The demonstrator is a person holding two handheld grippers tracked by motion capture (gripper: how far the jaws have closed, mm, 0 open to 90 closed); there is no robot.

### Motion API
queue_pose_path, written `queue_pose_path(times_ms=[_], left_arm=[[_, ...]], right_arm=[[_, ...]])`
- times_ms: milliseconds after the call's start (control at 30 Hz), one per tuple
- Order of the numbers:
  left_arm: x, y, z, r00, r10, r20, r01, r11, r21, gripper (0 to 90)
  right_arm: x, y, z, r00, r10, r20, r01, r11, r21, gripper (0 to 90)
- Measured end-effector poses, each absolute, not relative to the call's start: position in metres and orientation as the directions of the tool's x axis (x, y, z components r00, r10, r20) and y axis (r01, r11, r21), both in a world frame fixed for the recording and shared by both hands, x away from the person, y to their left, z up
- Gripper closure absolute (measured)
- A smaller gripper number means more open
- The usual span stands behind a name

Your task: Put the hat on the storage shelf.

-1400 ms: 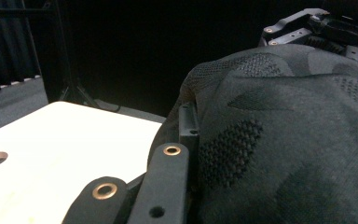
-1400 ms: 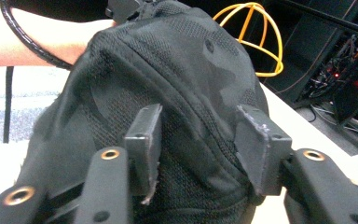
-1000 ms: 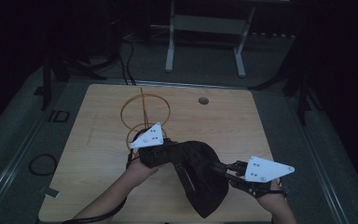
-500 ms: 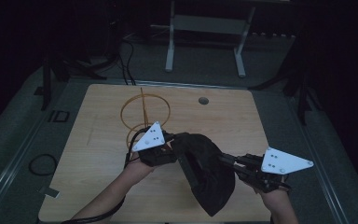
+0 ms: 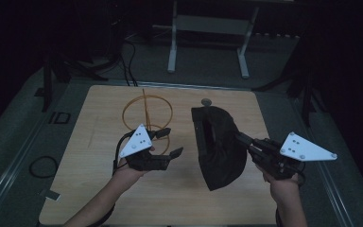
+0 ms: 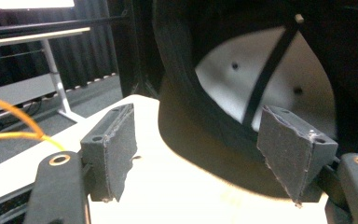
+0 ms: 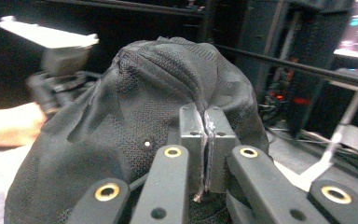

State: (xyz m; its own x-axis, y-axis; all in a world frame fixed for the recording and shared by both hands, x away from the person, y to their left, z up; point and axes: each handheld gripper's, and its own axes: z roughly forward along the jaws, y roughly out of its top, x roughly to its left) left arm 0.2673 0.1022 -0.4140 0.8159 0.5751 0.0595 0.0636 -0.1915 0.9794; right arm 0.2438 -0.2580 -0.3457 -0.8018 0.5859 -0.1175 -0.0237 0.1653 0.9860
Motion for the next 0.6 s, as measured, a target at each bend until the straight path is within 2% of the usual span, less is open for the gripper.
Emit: queue_pose_path(times_ms=[100,133,267,433,600], left_arm=[[0.264,0.110,-0.421,0.801,0.596,0.054,0.083,-0.200,0.976,22.7],[0.263,0.114,-0.423,0.799,0.600,0.051,0.091,-0.203,0.975,18.2],[0.260,0.129,-0.433,0.769,0.637,0.046,0.112,-0.206,0.972,13.5],[0.253,0.144,-0.445,0.729,0.682,0.067,0.115,-0.219,0.969,2.8],[0.245,0.161,-0.458,0.702,0.710,0.056,0.130,-0.206,0.970,2.2]], right_arm=[[0.250,-0.255,-0.340,-0.789,0.602,-0.121,-0.029,0.160,0.987,88.2],[0.253,-0.253,-0.338,-0.788,0.603,-0.127,-0.034,0.163,0.986,88.2],[0.262,-0.246,-0.330,-0.772,0.623,-0.129,-0.036,0.160,0.987,88.2],[0.275,-0.233,-0.322,-0.777,0.619,-0.114,-0.031,0.143,0.989,88.2],[0.285,-0.217,-0.312,-0.777,0.618,-0.123,-0.041,0.146,0.988,88.2]])
